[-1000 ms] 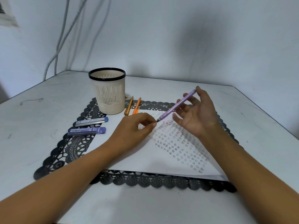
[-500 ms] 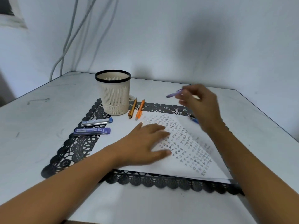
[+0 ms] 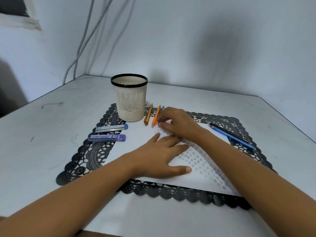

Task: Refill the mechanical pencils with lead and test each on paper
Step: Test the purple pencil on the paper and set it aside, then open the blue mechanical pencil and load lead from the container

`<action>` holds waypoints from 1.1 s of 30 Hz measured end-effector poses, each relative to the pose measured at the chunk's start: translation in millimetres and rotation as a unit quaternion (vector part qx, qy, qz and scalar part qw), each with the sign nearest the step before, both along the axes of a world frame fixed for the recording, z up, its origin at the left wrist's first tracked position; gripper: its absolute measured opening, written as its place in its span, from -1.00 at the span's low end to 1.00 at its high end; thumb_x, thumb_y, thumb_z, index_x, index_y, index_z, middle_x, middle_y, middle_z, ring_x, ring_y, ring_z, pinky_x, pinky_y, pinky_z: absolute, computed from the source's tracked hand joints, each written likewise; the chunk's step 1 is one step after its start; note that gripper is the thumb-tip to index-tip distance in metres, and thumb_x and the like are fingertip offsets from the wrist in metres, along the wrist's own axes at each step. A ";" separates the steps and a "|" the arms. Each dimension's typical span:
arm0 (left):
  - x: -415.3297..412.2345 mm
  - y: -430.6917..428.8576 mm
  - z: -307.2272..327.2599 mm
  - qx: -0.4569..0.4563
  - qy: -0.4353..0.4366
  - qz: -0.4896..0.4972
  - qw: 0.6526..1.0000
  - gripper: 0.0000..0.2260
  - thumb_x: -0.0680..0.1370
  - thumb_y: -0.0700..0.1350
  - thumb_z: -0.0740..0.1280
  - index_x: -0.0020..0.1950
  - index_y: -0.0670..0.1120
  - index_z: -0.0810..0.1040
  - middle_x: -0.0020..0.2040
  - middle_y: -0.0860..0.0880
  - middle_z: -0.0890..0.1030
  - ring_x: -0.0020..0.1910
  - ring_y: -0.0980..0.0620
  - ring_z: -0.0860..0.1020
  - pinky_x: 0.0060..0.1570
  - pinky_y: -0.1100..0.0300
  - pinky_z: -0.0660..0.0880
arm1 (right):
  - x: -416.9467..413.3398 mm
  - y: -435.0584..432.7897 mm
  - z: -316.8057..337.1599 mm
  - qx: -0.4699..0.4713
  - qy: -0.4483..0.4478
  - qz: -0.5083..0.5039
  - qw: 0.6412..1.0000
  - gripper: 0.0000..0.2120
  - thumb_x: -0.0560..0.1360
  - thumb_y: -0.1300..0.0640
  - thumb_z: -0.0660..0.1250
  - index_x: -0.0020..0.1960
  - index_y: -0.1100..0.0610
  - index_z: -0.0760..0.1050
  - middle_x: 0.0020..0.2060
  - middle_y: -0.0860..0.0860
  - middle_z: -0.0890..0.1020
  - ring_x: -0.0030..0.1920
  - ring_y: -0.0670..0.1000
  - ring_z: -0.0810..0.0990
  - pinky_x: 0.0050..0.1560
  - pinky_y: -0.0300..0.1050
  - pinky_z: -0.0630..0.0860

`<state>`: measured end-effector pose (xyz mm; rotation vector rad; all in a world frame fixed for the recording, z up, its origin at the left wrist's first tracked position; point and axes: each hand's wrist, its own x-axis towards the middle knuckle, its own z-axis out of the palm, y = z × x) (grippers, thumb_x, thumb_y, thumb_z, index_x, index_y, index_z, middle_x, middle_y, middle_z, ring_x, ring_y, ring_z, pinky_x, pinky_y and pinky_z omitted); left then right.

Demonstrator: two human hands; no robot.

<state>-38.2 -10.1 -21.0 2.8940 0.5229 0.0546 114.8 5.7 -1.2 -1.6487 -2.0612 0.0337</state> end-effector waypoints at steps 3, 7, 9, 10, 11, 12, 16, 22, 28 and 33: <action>0.5 -0.2 0.7 0.000 0.002 -0.001 1.000 -0.39 0.50 0.33 0.03 0.48 0.09 0.07 0.53 0.06 0.03 0.48 0.13 -0.04 0.46 -0.05 -0.14 | -1.7 2.0 1.2 -0.017 0.000 -0.008 1.000 -0.84 0.44 0.17 0.38 0.01 0.12 0.61 -0.05 0.01 0.63 -0.06 -0.06 0.57 -0.02 -0.24 0.47; 0.5 0.0 1.2 0.001 0.005 0.000 1.000 -0.38 0.50 0.34 0.02 0.48 0.09 0.06 0.53 0.06 0.01 0.49 0.13 -0.07 0.46 -0.05 -0.15 | -1.8 -0.5 2.6 -0.017 0.023 -0.018 0.999 -0.83 0.45 0.14 0.39 0.04 0.11 0.59 -0.01 -0.01 0.64 -0.03 -0.08 0.56 -0.04 -0.32 0.41; 0.5 -0.7 1.2 -0.002 0.009 0.004 1.000 -0.38 0.50 0.34 0.02 0.49 0.10 0.05 0.53 0.06 -0.01 0.49 0.14 -0.08 0.46 -0.04 -0.17 | -0.1 -4.3 3.0 -0.011 0.032 -0.031 0.999 -0.81 0.46 0.10 0.37 0.07 0.08 0.57 0.02 -0.02 0.63 -0.04 -0.12 0.53 -0.02 -0.28 0.44; 0.3 -0.8 1.2 -0.003 0.012 0.006 1.000 -0.38 0.50 0.34 0.02 0.49 0.11 0.04 0.54 0.06 -0.02 0.49 0.14 -0.10 0.46 -0.03 -0.19 | 1.3 -7.3 3.5 -0.010 0.033 -0.039 0.999 -0.78 0.47 0.08 0.37 0.10 0.07 0.56 0.04 -0.02 0.62 -0.04 -0.14 0.51 0.00 -0.27 0.46; 0.2 -0.9 1.3 -0.003 0.016 0.009 1.000 -0.38 0.50 0.34 0.01 0.49 0.11 0.02 0.54 0.06 -0.04 0.49 0.14 -0.11 0.46 -0.02 -0.22 | 3.1 -11.3 4.6 -0.009 0.028 -0.047 0.998 -0.75 0.47 0.07 0.36 0.13 0.06 0.54 0.06 -0.02 0.61 -0.04 -0.15 0.50 0.02 -0.25 0.46; 0.1 -0.8 1.4 -0.002 0.020 0.009 1.000 -0.38 0.49 0.34 0.01 0.49 0.12 0.01 0.54 0.06 -0.05 0.49 0.14 -0.12 0.45 0.00 -0.23 | 5.9 -17.0 6.3 -0.006 0.019 -0.056 0.998 -0.73 0.47 0.07 0.36 0.16 0.07 0.52 0.08 -0.01 0.60 -0.03 -0.14 0.49 0.03 -0.24 0.47; -0.1 0.5 1.2 -0.011 0.027 0.013 0.999 -0.38 0.49 0.36 -0.01 0.49 0.16 -0.02 0.53 0.10 -0.07 0.49 0.15 -0.13 0.44 0.03 -0.24 | 28.3 -49.4 15.2 0.048 -0.010 -0.118 0.992 -0.74 0.50 0.10 0.32 0.18 0.12 0.51 0.04 0.04 0.61 -0.06 -0.09 0.53 0.02 -0.14 0.52; 0.4 0.7 1.3 -0.016 0.024 0.012 1.000 -0.38 0.47 0.37 -0.02 0.48 0.18 0.00 0.53 0.12 -0.06 0.49 0.17 -0.11 0.45 0.04 -0.22 | 75.3 -91.4 10.9 0.053 -0.095 -0.262 0.959 -0.81 0.53 0.16 0.26 0.06 0.20 0.58 -0.07 0.13 0.63 -0.17 0.04 0.49 -0.15 -0.20 0.30; -0.5 0.4 1.7 -0.025 0.015 0.014 0.999 -0.38 0.47 0.37 -0.02 0.48 0.19 0.02 0.53 0.13 -0.04 0.49 0.19 -0.10 0.46 0.06 -0.21 | 93.6 -116.3 8.3 -0.028 -0.140 -0.349 0.926 -0.85 0.51 0.14 0.26 -0.02 0.15 0.57 -0.09 0.08 0.61 -0.07 0.11 0.52 -0.07 -0.02 0.48; -1.4 0.3 2.2 -0.029 0.013 0.012 0.999 -0.39 0.47 0.36 -0.01 0.48 0.20 0.02 0.53 0.14 -0.04 0.48 0.20 -0.10 0.46 0.06 -0.22 | 95.7 -120.6 7.8 -0.066 -0.140 -0.373 0.915 -0.85 0.52 0.10 0.25 0.01 0.11 0.55 -0.07 0.05 0.59 -0.05 0.08 0.51 -0.05 -0.04 0.45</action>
